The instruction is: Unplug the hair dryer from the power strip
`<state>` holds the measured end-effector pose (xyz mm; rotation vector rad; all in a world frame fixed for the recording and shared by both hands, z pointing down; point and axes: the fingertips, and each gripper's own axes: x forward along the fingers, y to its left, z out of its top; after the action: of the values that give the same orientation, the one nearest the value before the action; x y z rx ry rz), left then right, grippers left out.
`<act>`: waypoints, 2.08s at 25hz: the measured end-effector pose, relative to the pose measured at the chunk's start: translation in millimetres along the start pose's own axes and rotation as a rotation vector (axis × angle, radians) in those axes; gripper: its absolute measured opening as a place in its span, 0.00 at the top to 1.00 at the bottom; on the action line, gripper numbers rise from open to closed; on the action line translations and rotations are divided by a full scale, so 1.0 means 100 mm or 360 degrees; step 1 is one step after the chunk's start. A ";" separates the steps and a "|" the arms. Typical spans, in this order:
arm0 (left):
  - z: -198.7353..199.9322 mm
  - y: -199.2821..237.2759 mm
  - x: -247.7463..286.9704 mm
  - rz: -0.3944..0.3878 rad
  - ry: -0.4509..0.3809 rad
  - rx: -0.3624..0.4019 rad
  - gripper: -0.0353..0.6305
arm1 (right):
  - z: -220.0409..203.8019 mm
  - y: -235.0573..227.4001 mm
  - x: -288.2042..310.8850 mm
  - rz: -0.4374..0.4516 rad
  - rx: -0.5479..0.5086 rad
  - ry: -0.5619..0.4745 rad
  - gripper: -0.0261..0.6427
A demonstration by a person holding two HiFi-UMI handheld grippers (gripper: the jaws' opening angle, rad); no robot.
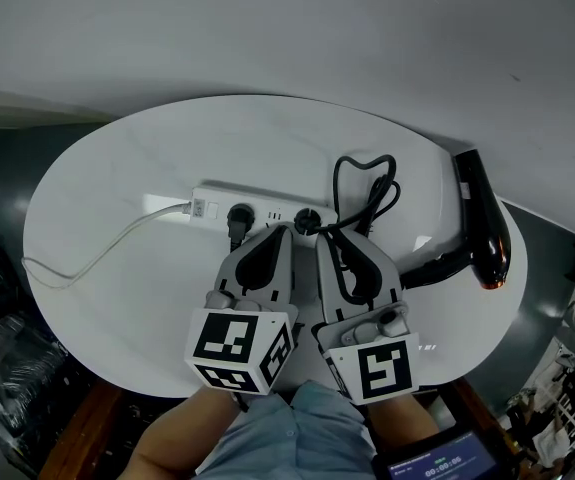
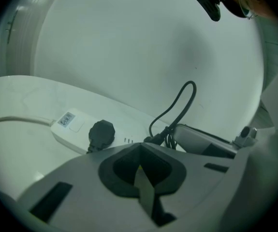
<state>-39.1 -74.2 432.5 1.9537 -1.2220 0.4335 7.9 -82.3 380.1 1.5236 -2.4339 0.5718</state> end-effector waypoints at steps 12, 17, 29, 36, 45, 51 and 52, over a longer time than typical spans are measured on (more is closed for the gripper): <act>0.00 -0.03 0.01 -0.0036 -0.0006 -0.0036 0.95 | 0.00 -0.02 -0.02 0.0048 -0.0024 0.0016 0.88; -0.01 -0.03 0.00 -0.0043 -0.0001 -0.0032 0.95 | 0.14 0.00 0.00 0.0041 0.0046 -0.0080 0.84; -0.02 -0.03 0.00 -0.0048 0.0003 -0.0034 0.95 | 0.13 0.07 0.09 0.0087 0.0049 -0.0071 0.83; -0.02 -0.03 0.00 -0.0053 0.0005 -0.0035 0.95 | 0.07 0.09 0.17 0.0103 0.0032 -0.0037 0.83; -0.02 -0.04 0.00 -0.0055 0.0008 -0.0035 0.95 | 0.02 0.10 0.21 0.0099 0.0003 -0.0008 0.83; -0.02 -0.04 0.00 -0.0060 0.0010 -0.0033 0.95 | 0.01 0.09 0.23 0.0085 -0.0011 0.0004 0.86; -0.02 -0.05 0.00 -0.0060 0.0010 -0.0032 0.95 | 0.01 0.09 0.23 0.0085 -0.0013 0.0003 0.86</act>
<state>-34.8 -71.6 432.0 1.9536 -1.1797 0.4062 -10.4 -97.7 385.4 1.4583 -2.4789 0.5726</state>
